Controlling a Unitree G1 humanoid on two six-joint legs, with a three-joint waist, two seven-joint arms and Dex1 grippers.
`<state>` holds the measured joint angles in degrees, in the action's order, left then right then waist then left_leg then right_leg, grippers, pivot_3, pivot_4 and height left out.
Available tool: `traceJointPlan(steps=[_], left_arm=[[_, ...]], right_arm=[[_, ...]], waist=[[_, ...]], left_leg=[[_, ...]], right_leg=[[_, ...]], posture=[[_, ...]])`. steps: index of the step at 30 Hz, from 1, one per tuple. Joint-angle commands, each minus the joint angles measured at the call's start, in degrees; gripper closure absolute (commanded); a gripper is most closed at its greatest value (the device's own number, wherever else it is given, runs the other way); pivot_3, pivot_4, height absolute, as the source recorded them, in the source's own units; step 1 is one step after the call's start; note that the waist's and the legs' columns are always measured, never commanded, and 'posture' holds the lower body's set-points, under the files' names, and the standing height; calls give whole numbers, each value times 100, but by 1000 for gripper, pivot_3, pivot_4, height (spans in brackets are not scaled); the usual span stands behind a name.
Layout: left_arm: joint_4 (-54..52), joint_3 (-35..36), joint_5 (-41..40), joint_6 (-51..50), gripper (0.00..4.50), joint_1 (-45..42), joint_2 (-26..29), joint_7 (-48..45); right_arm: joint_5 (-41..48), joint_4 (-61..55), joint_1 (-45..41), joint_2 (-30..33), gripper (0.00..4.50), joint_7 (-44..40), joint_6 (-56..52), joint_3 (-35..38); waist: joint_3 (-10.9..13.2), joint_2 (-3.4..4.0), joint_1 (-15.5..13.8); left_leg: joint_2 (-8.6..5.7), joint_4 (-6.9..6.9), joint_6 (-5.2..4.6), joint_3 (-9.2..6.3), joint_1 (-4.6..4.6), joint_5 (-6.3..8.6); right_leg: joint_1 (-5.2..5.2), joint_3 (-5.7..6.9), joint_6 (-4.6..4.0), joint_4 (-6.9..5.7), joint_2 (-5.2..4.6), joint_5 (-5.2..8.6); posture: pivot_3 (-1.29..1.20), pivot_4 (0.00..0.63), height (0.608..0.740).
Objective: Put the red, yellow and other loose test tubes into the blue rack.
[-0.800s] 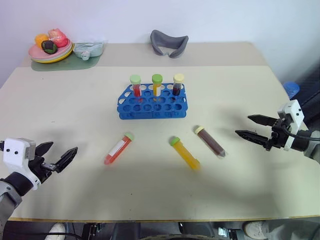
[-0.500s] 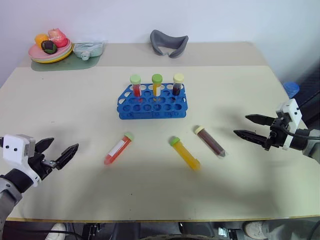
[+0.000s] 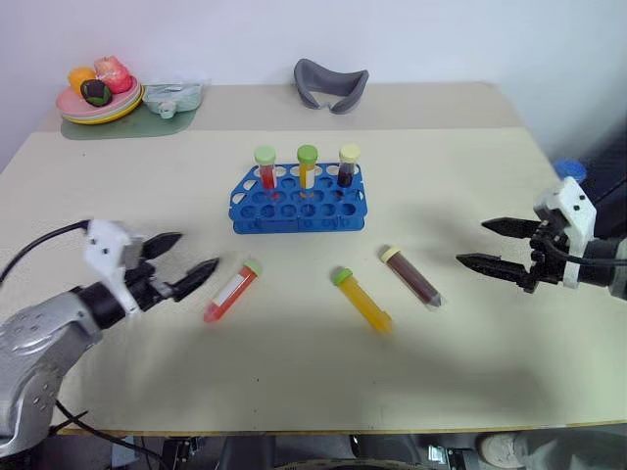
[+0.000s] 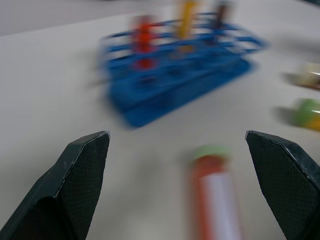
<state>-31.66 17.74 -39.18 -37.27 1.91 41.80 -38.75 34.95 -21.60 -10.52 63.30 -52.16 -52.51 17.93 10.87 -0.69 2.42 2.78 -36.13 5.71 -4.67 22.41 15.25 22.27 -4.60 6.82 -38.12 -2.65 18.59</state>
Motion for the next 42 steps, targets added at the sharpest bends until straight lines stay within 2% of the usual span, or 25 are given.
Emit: traceJointPlan(steps=[1, 5, 8, 10, 17, 22, 33, 36, 38, 40, 42], left_arm=[[-262, -758, 206, 212, 15, -315, 71, -342], [-318, -1603, 693, 550, 15, -406, 111, -672], [-361, -1902, 681, 610, 15, -474, 49, -848], [-287, -2043, 733, 739, 15, -456, 23, -999], [-69, -2516, 1184, 1165, 15, -489, -37, -1276], [-191, -2721, 1348, 1372, 15, -393, -177, -1282], [-289, -2745, 1337, 1771, 15, -88, -482, -1329], [-331, -2768, 1311, 1735, 0, -118, -494, -1351], [-358, -2775, 1292, 1700, 0, -158, -496, -1352], [-397, -2765, 1267, 1644, 0, -192, -488, -1333], [-406, -2743, 1255, 1613, 0, -197, -483, -1308]], right_arm=[[317, -641, -308, 56, 9, 409, -848, -195], [755, -1070, -991, -419, 9, 1197, -2263, -578], [785, -1074, -1829, -1195, 9, 1950, -3613, -735], [887, -1024, -2091, -1520, 9, 2488, -3968, -885], [1955, -920, -2268, -1617, 9, 4278, -3999, -1602], [2544, -337, -2358, -1691, 9, 5466, -3999, -1904], [3790, 394, -2496, -1892, 9, 7195, -3999, -2244], [3975, 502, -2527, -1917, 937, 7461, -3999, -2310], [4068, 544, -2549, -1933, 1843, 7587, -3999, -2350], [4139, 569, -2596, -1938, 2941, 7668, -3999, -2399], [4192, 573, -2653, -1924, 3705, 7712, -3999, -2455]], waist=[[1, -1, 4], [0, 0, 21], [1, 0, 14], [1, 0, 2], [1, 0, -34], [1, 0, 2], [1, 0, 8], [0, 0, 8], [0, 0, 9], [0, 0, 9], [0, 0, 11]], left_leg=[[0, 1, 0, 0, 2, 0], [1, 2, -2, 0, 1, 1], [1, -2, -2, -1, 3, 1], [0, -2, -2, -1, 5, 1], [-1, 1, -7, -3, 20, 4], [0, -2, -8, -3, 19, 4], [1, -2, -8, -4, 19, 4], [1, -2, -9, -4, 18, 4], [1, -2, -9, -4, 18, 4], [1, -2, -9, -4, 18, 4], [1, -2, -9, -4, 17, 4]], right_leg=[[2, 0, 0, 1, 0, 0], [6, -1, 0, -1, 3, 0], [5, -1, -1, -2, 3, 0], [7, -1, -1, -3, 2, -1], [19, 2, -1, 2, 0, 0], [17, 2, -1, -1, 0, 0], [18, 1, -1, -4, 1, 0], [18, 1, -1, -4, 2, 0], [18, 1, -1, -4, 2, 0], [18, 1, -1, -4, 2, 0], [17, 1, -1, -4, 2, 0]], posture=[[0, 150, 740], [0, 150, 740], [0, 150, 740], [0, 150, 740], [0, 150, 740], [0, 150, 740], [0, 150, 740], [0, 150, 740], [0, 150, 740], [0, 150, 740], [0, 150, 740]])
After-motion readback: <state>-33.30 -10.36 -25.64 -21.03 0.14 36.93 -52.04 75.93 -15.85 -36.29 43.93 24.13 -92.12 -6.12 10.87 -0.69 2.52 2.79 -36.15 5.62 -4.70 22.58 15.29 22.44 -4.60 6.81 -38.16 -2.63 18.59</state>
